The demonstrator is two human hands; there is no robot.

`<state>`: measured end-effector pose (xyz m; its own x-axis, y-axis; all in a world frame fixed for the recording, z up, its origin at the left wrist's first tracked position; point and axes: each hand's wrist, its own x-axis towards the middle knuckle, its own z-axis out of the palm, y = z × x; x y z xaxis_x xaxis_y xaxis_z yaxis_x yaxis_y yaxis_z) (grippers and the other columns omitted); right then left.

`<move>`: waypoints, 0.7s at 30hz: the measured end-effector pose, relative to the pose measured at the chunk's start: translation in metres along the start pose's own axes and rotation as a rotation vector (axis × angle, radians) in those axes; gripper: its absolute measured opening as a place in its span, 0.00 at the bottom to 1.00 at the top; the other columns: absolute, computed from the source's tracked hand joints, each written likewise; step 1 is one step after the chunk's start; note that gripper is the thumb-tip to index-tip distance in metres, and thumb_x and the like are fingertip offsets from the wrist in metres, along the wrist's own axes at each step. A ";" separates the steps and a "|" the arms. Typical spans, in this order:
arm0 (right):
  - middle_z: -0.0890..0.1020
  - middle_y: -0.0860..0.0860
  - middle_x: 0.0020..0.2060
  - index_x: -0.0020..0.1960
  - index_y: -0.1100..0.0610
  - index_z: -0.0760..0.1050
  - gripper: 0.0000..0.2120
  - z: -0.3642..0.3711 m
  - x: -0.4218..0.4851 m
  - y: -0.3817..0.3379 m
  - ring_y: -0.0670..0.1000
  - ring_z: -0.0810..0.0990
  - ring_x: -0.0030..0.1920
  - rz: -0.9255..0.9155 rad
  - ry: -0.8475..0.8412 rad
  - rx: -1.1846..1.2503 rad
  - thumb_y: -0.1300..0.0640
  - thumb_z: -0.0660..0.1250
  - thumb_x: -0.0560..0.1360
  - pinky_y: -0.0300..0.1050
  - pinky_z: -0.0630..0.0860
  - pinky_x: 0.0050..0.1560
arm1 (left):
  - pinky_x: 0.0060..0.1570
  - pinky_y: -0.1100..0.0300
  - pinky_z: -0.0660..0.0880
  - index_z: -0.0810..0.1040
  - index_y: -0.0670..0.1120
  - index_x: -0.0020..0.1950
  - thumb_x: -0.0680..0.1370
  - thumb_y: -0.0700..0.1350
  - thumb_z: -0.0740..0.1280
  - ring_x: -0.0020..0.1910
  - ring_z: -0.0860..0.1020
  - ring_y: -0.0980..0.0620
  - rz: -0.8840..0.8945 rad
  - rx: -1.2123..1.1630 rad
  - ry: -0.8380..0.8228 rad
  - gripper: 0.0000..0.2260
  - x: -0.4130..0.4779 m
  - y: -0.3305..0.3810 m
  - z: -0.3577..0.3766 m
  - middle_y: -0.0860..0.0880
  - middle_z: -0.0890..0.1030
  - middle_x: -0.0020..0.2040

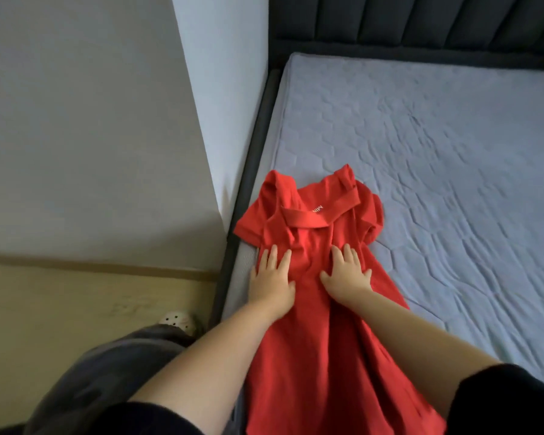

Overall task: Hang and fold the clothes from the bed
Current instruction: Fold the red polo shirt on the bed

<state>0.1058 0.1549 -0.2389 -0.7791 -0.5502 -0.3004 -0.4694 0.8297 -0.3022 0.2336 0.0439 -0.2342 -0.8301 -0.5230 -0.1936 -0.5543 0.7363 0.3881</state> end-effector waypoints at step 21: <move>0.34 0.57 0.75 0.77 0.51 0.33 0.64 0.021 0.046 0.006 0.57 0.35 0.76 0.089 -0.397 -0.089 0.24 0.66 0.58 0.69 0.44 0.71 | 0.16 0.71 0.59 0.73 0.45 0.39 0.75 0.36 0.68 0.18 0.65 0.59 -0.888 -1.753 0.128 0.08 0.089 -0.040 -0.055 0.49 0.72 0.33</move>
<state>0.0757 0.1326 -0.2738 -0.6060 -0.4552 -0.6523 -0.4550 0.8710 -0.1851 0.1851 -0.0557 -0.2178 -0.3462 -0.5237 -0.7784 -0.0150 -0.8265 0.5628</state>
